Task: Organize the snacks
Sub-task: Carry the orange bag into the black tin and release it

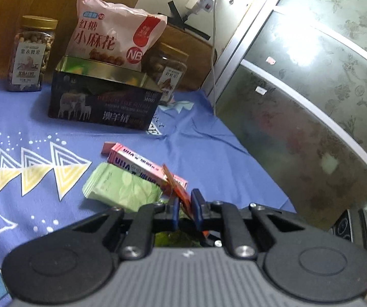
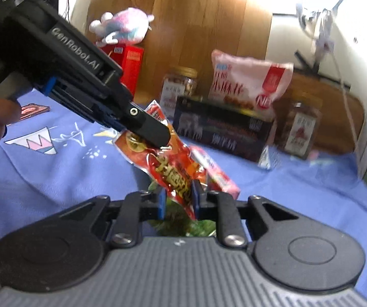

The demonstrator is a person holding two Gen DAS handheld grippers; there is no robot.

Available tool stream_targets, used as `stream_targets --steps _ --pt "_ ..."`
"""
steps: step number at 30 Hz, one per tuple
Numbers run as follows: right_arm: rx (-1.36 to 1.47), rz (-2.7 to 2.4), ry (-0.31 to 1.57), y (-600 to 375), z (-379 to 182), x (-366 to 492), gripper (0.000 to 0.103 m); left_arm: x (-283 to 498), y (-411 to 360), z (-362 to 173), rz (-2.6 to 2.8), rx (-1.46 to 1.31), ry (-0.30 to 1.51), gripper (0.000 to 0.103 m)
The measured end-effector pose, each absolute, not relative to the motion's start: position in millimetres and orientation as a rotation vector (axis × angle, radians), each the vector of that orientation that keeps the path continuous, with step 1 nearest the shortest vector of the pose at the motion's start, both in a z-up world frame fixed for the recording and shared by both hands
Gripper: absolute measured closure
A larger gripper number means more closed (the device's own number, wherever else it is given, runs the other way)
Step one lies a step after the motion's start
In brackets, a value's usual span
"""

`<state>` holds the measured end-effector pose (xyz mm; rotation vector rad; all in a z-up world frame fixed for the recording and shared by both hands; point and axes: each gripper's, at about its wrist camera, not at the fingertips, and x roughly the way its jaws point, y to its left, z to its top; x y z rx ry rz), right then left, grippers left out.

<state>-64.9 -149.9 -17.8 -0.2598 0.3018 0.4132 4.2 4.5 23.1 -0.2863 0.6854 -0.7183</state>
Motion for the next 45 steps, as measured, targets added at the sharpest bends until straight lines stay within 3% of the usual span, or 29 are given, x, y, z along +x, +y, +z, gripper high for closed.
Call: stream_targets --steps 14,25,27,28,29,37,40,45 --pt "-0.427 0.345 0.11 -148.2 10.2 -28.6 0.082 37.5 2.0 69.1 -0.712 -0.231 0.555 0.091" --pt "-0.501 0.278 0.077 -147.5 40.9 88.0 0.083 148.6 -11.5 93.7 -0.637 -0.19 0.48 0.09" --pt "-0.527 0.259 0.116 -143.4 38.8 115.5 0.079 174.4 -17.7 89.7 -0.559 -0.16 0.484 0.067" --pt "-0.532 0.234 0.127 -142.7 35.3 125.7 0.069 186.7 -21.4 85.4 -0.495 -0.137 0.492 0.065" --pt "-0.532 0.218 0.138 -143.8 32.4 131.6 0.063 197.7 -23.0 80.0 -0.443 -0.122 0.51 0.065" --pt "-0.364 0.284 0.209 -168.7 15.8 78.0 0.063 182.4 6.1 53.5 -0.418 -0.23 0.578 0.066" --pt "-0.229 0.37 0.296 -192.0 8.7 50.5 0.056 158.4 9.3 45.6 -0.467 -0.251 0.607 0.065" --pt "-0.097 0.439 0.416 -210.5 -10.3 18.9 0.051 138.8 -1.8 20.2 -0.528 -0.277 0.714 0.055"
